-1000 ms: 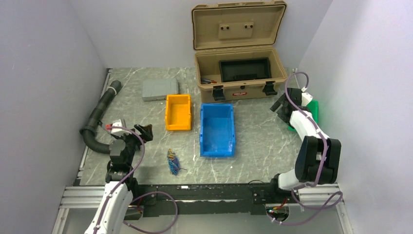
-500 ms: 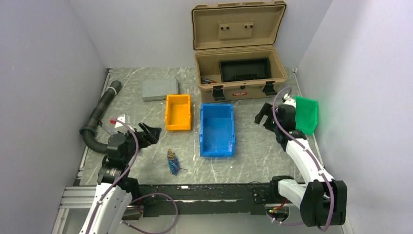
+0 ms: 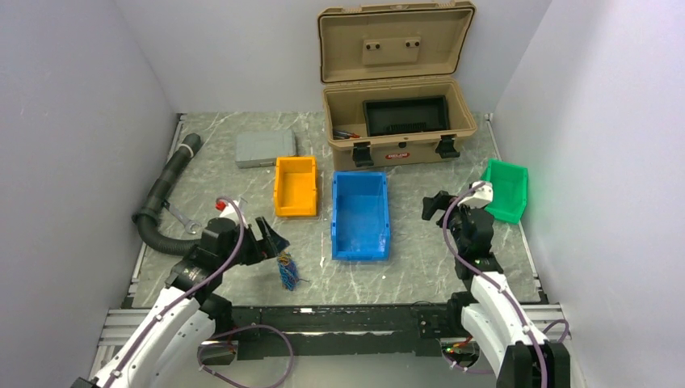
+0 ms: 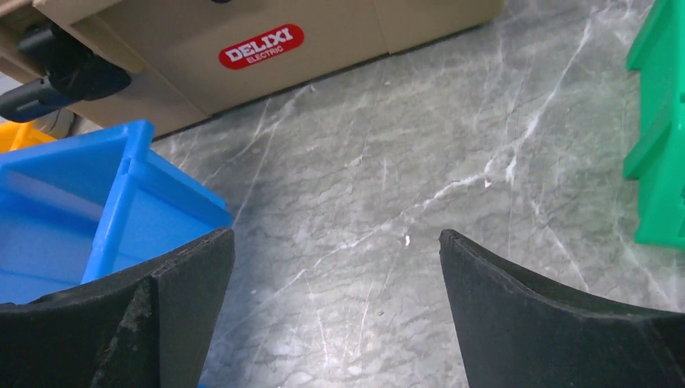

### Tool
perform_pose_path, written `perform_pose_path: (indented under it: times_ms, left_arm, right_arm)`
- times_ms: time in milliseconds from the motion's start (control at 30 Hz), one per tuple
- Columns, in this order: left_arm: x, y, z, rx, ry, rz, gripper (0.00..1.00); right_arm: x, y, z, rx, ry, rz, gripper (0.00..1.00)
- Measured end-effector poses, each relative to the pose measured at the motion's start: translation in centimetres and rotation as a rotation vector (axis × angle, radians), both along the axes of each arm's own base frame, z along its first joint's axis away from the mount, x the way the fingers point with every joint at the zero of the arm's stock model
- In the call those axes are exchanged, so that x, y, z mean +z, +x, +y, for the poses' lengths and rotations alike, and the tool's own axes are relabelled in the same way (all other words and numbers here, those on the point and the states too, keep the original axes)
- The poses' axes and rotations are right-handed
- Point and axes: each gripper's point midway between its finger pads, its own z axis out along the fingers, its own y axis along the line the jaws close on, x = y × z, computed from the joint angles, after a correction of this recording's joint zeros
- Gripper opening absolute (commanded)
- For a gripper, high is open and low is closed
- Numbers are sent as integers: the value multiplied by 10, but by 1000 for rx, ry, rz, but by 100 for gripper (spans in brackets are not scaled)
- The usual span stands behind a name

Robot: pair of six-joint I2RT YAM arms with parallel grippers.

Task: Untangle the cables
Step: Pick up the cable at the corner of the board.

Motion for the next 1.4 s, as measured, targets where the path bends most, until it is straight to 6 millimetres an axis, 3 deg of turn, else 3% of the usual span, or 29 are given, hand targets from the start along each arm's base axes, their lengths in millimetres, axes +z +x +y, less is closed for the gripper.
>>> perform_pose_path:
  times_ms: [267, 467, 600, 800, 867, 1000, 1033, 1267, 1400]
  left_arm:
    - [-35, -20, -18, -49, 29, 139, 85]
    - [-53, -30, -24, -27, 70, 214, 76]
    - [-72, -36, -25, -1, 104, 267, 76]
    - [-83, -32, -31, 41, 114, 269, 74]
    - [-83, -27, -36, 49, 104, 262, 64]
    - [-89, -21, -43, 57, 100, 268, 7]
    - [-90, -20, -46, 60, 91, 274, 0]
    - [-78, -11, -58, 16, 109, 255, 0]
    - [-54, -9, -56, -22, 153, 198, 0]
  right_arm:
    - [5, -7, -2, -5, -8, -94, 99]
    - [10, -7, -2, -5, -7, -115, 98]
    - [15, -7, -2, -6, -7, -132, 98]
    - [15, -8, -2, -6, -7, -137, 97]
    - [15, -8, -2, -6, -6, -138, 97]
    - [17, -8, -2, -6, -6, -142, 97]
    - [17, -8, -2, -6, -6, -143, 97]
    - [18, -8, -2, -7, -6, -146, 97]
    - [17, -8, -2, -6, -6, -146, 97]
